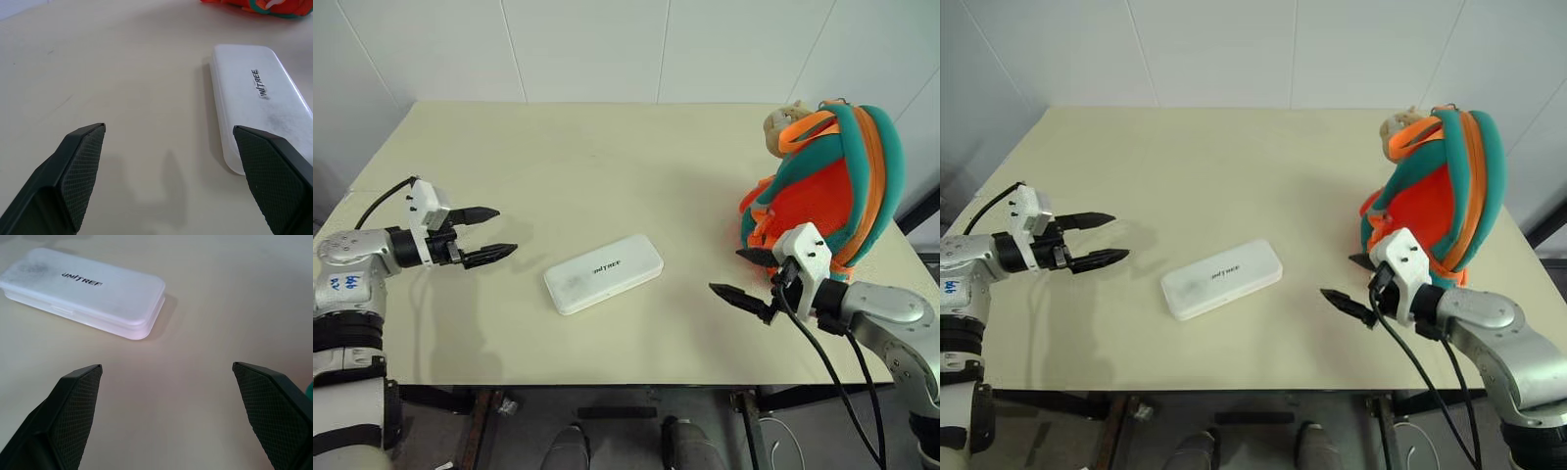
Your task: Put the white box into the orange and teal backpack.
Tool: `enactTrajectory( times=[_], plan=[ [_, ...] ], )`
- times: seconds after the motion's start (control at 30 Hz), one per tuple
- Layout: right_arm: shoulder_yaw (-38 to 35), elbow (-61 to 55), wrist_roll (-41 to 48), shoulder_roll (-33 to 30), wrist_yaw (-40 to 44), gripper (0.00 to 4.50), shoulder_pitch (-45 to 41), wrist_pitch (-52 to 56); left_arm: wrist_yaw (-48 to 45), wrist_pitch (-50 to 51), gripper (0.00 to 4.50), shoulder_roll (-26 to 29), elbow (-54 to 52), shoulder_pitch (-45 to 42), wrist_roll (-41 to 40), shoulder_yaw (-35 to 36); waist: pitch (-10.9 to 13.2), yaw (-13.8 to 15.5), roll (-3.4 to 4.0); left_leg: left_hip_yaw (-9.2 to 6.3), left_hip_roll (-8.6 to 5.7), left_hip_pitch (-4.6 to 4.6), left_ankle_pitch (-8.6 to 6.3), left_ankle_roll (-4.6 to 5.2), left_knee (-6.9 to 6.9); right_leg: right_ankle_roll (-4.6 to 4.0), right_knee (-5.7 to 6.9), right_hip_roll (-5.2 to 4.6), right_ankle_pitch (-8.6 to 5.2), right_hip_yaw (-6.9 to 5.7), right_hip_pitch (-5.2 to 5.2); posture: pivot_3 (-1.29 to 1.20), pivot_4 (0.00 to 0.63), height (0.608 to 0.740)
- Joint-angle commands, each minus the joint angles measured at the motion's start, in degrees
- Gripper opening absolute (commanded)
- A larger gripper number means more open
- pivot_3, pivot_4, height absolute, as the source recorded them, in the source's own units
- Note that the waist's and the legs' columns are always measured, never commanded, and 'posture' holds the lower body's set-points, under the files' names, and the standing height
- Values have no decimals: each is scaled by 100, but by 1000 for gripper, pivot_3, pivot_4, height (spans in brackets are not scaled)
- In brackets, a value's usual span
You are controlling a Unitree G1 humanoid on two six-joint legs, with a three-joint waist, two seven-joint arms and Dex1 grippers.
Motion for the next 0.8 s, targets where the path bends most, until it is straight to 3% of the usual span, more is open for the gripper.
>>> enactTrajectory(
  times=[0.03, 0.47, 0.5, 0.6, 0.8],
  plan=[
    [-214, -247, 91, 21, -115, 4500, -20, 8, 112, -215, 4477, -21, 82, -249, 85, 9, 0, -20, 0, 0, 0, 1, 0, 0, 0, 0, 0, 0, 0, 0, 0, 0, 150, 740],
    [95, -60, -60, 208, -478, 4500, -436, 80, 106, -187, 4477, -137, 123, -284, 91, -13, 0, -13, -1, 0, 0, 2, 0, 0, 1, -2, 0, 0, -1, 0, 1, 0, 150, 740],
    [150, -64, -115, 227, -546, 4500, -477, 107, 163, -289, 4294, -129, 135, -278, 113, 7, 0, -13, 0, 0, 0, 2, 0, 0, 1, -2, 0, 0, -1, 0, 0, 0, 150, 740],
    [439, -78, -212, 261, -545, 3884, -673, 156, 239, -552, 3596, -67, 370, -321, 202, 21, 0, -19, 0, 1, 0, 1, 0, 0, 1, -1, 1, -1, 0, 0, 0, 0, 150, 740],
    [669, 288, -351, 420, -612, 1805, -1084, 123, 182, 30, 1661, 11, -40, -53, 70, -6, 0, -26, -1, 1, 0, 1, 0, -1, 0, -1, 1, 0, 0, 1, 0, 0, 150, 740]
  ],
)
